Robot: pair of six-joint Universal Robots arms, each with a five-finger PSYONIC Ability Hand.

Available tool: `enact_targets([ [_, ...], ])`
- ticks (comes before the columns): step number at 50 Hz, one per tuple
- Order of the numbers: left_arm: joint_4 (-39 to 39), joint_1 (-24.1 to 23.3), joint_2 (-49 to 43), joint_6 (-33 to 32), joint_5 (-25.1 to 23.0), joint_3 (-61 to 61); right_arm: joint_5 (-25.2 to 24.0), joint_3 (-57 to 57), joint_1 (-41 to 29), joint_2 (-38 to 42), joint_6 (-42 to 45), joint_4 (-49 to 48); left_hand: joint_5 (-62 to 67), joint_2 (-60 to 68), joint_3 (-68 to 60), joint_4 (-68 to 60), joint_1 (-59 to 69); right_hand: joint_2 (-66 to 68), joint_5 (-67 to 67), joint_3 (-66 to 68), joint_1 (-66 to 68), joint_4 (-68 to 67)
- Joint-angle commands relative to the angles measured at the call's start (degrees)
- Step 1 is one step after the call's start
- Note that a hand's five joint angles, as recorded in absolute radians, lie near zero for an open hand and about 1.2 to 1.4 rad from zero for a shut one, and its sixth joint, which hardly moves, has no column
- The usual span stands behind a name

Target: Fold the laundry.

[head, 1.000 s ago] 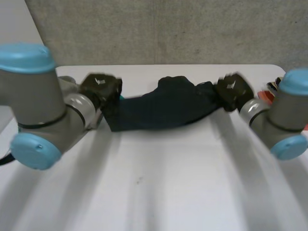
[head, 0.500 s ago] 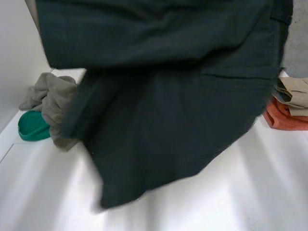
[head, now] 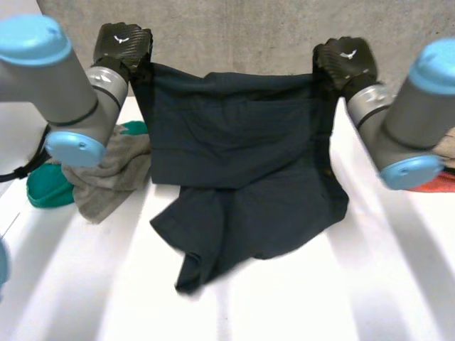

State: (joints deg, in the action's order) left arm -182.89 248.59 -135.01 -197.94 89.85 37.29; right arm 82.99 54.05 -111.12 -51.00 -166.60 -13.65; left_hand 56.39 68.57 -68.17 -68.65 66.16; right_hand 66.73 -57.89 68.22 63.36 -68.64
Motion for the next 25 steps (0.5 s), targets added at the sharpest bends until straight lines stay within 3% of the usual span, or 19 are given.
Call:
enact_targets([
  [1,-4.93,1.19,-9.21,-3.77,4.36,-11.61,1.12,-7.64,-1.81,12.31,1.46,-19.3,13.61,11.43,-11.83,-11.35,13.84,-8.1,9.25,-9.59,-4.72,10.0],
  [2,-4.75,1.19,-9.65,-3.69,4.19,-12.49,0.94,-8.52,-1.99,13.11,1.19,-19.66,7.13,4.95,-5.35,-4.87,7.36,-29.93,31.09,-31.42,-26.56,31.84],
  [3,-4.14,1.1,-10.18,-3.42,3.41,-13.72,0.51,-10.26,-2.25,14.07,0.93,-17.75,-33.57,-35.74,35.35,35.83,-33.34,-56.73,57.89,-58.22,-53.36,58.64],
  [4,-3.61,1.02,-10.18,-3.33,3.14,-13.99,0.33,-11.15,-2.43,14.34,0.67,-16.08,-55.12,-57.3,56.9,57.38,-54.89,-56.73,57.89,-58.22,-53.36,58.64],
  [10,-1.33,0.93,-5.89,-2.1,2.52,-10.67,0.5,-13.01,-1.73,11.89,0.22,-1.84,-56.39,-58.57,58.17,58.65,-56.16,-56.73,57.89,-58.22,-53.36,58.64],
  [19,4.46,-2.58,13.42,-1.67,6.91,14.52,0.51,-2.4,1.87,-0.66,7.76,30.3,-56.39,-58.57,58.17,58.65,-56.16,-56.73,57.89,-58.22,-53.36,58.64],
  [22,7.45,-4.43,19.59,-1.23,6.56,22.54,-0.46,2.44,2.75,-4.19,11.38,36.48,-51.66,-53.83,53.44,53.92,-51.43,-52.54,53.69,-54.03,-49.16,54.44],
  [25,12.11,-8.2,26.19,-0.44,3.58,32.12,-3.44,10.09,4.07,-8.15,15.25,40.36,-37.21,-39.39,38.99,39.47,-36.98,-46.0,47.15,-47.49,-42.62,47.9],
])
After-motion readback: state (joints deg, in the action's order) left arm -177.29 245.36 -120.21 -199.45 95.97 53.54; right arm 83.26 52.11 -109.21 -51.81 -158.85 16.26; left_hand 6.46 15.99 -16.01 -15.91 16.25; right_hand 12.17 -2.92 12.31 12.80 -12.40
